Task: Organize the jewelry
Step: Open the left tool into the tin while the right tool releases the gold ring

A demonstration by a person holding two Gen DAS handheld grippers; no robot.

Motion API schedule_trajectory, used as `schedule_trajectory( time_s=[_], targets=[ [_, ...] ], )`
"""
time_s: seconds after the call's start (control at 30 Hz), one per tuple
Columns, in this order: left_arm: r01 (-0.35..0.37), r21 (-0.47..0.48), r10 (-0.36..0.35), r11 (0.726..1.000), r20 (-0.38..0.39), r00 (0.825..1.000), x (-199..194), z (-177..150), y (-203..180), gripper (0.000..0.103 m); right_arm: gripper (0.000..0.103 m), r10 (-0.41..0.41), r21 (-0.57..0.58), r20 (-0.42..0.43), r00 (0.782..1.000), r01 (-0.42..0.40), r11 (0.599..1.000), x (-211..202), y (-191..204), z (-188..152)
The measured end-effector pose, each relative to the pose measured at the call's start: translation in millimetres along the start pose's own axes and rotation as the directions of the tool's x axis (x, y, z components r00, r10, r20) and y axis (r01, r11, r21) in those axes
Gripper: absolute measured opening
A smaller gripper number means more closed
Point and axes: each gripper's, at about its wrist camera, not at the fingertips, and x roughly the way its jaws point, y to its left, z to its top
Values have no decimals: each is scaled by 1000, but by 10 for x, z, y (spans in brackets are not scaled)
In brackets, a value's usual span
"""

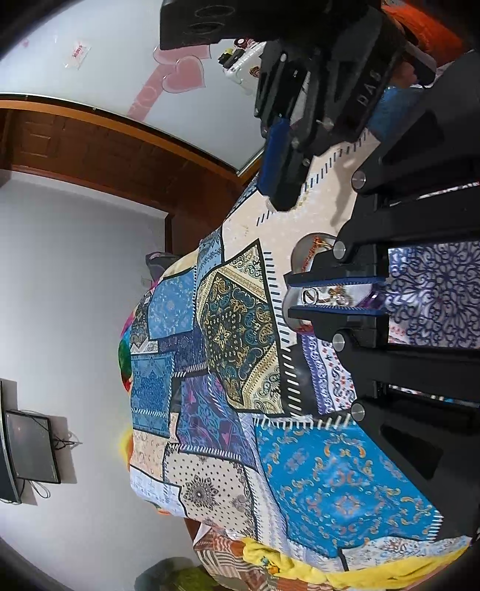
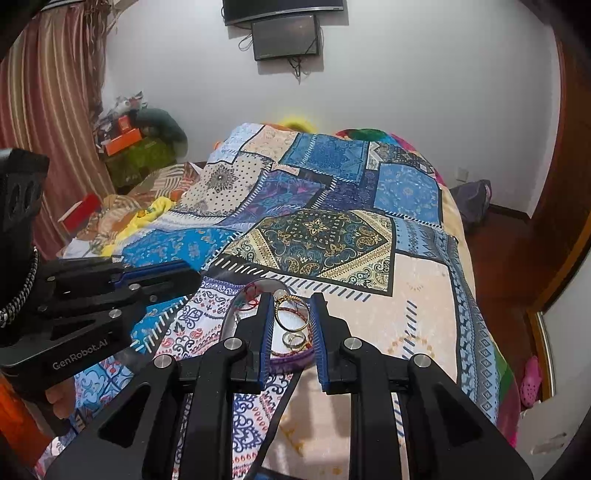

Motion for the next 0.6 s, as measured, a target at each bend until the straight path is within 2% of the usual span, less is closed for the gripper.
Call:
schedule_trajectory(
  time_s=[0.23,0.6],
  targets=[
    [16,-11,-16,1000,-10,1000,160,23,44,8,18,16,-13,-35,999,-17,1000,161,-31,-27],
    [24,-8,-25,1000,-102,994,465,-97,91,8,18,60,23,-146,987,-57,998,460,-96,-135]
  ],
)
